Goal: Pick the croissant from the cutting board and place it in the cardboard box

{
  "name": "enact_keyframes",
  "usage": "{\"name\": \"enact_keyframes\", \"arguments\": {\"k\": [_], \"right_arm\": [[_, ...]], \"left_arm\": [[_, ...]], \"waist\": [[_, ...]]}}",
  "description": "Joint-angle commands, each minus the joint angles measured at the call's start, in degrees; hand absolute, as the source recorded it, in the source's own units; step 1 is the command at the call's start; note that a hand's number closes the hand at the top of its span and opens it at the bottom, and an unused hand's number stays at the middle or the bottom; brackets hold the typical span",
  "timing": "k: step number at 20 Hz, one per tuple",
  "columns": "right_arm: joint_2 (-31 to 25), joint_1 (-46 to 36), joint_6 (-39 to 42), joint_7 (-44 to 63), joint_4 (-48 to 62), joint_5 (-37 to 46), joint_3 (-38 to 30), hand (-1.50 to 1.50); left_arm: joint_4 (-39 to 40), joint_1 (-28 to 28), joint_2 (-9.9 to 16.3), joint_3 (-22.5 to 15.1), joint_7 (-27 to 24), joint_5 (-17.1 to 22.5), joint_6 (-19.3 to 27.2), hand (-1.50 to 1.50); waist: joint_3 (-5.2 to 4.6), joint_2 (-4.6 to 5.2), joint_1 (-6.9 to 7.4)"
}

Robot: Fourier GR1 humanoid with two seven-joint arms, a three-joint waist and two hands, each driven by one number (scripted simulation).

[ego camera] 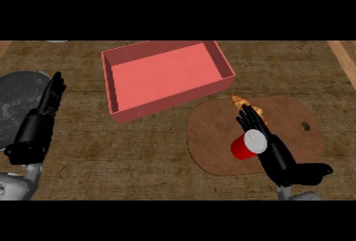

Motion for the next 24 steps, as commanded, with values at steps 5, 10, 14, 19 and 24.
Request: {"name": "enact_keyframes", "arguments": {"k": [5, 10, 14, 19, 24], "right_arm": [[-4.21, -23.12, 7.47, 2.31, 1.80, -5.85, -9.40, -1.50], [-4.02, -26.82, -10.60, 6.08, 12.46, 9.20, -11.08, -1.50], [-4.65, -31.18, -0.84, -7.47, 26.93, 4.91, -17.16, -1.50], [-15.48, -34.40, 4.97, -4.52, 26.16, 16.32, -9.58, -1.50], [-26.37, -36.11, 14.34, -2.64, 23.65, 23.42, -4.11, -1.50]], "left_arm": [[3.08, 3.40, -0.83, -0.67, 4.71, 0.15, -0.06, 0.00], [6.23, 3.53, -3.34, -2.56, 7.76, 0.63, -0.89, 0.00], [1.36, 5.32, -4.76, -3.02, 11.48, -1.48, 1.47, 0.00], [4.39, 4.51, -5.40, -2.32, 10.45, -1.48, 0.01, 0.00], [3.28, 3.70, -5.32, -2.30, 11.15, -2.14, -0.03, 0.00]], "waist": [[2.09, -0.74, 3.18], [2.02, -0.58, 2.06], [2.11, -0.86, 1.69], [2.01, -0.88, 1.64], [1.95, -1.24, 0.65]]}}
